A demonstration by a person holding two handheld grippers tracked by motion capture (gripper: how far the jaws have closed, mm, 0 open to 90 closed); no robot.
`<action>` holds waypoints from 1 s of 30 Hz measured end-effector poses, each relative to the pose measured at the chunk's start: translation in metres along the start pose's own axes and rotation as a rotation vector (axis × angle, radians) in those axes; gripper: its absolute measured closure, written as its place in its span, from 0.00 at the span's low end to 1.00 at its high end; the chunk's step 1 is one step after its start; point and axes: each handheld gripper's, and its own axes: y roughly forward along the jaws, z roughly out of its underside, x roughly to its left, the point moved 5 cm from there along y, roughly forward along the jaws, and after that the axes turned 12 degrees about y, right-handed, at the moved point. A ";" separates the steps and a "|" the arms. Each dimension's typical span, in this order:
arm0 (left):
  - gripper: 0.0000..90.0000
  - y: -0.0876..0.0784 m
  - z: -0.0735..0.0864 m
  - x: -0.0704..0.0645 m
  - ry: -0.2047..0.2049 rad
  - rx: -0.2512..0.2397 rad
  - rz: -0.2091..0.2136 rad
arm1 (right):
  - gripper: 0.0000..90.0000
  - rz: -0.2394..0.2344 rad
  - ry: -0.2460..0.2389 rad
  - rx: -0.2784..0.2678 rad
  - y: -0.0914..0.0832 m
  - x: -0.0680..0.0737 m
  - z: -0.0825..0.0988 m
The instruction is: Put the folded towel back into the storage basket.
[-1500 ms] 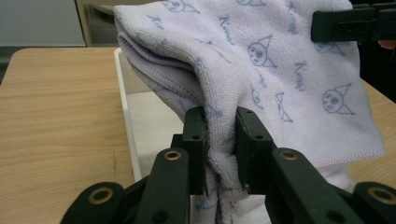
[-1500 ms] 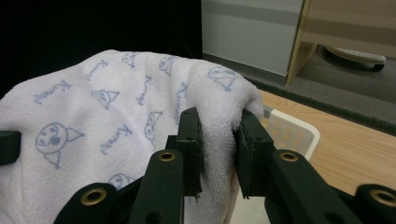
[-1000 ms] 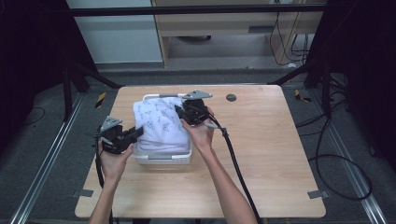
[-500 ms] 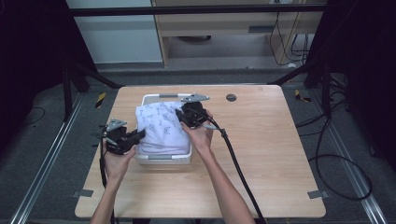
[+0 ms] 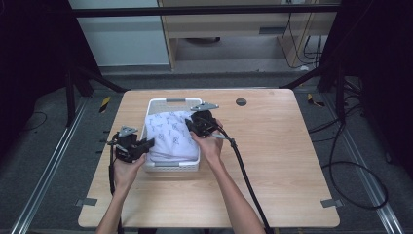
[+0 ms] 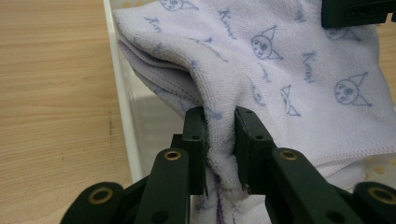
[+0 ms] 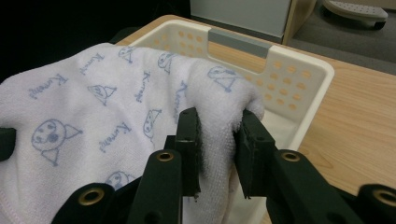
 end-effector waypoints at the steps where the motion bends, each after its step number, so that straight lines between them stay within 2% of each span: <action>1: 0.83 0.001 0.001 0.000 0.000 0.005 0.000 | 0.81 0.000 0.003 0.002 0.000 0.000 0.001; 10: 0.83 0.007 0.005 0.000 0.007 0.038 -0.003 | 0.80 0.014 -0.006 0.028 0.006 -0.002 0.008; 18: 0.81 0.012 0.009 0.000 0.011 0.071 -0.007 | 0.77 0.032 -0.036 0.079 0.014 -0.004 0.016; 21: 0.80 0.011 0.008 0.001 0.010 0.068 -0.028 | 0.70 0.035 -0.046 0.099 0.016 -0.005 0.019; 23: 0.78 0.008 0.007 0.003 0.004 0.050 -0.033 | 0.66 0.043 -0.068 0.085 0.016 -0.005 0.019; 26: 0.75 0.001 0.003 0.005 -0.003 0.025 -0.058 | 0.62 0.037 -0.072 0.069 0.014 -0.005 0.017; 30: 0.71 -0.008 -0.001 0.006 -0.005 -0.015 -0.067 | 0.54 0.025 -0.081 0.041 0.007 -0.005 0.014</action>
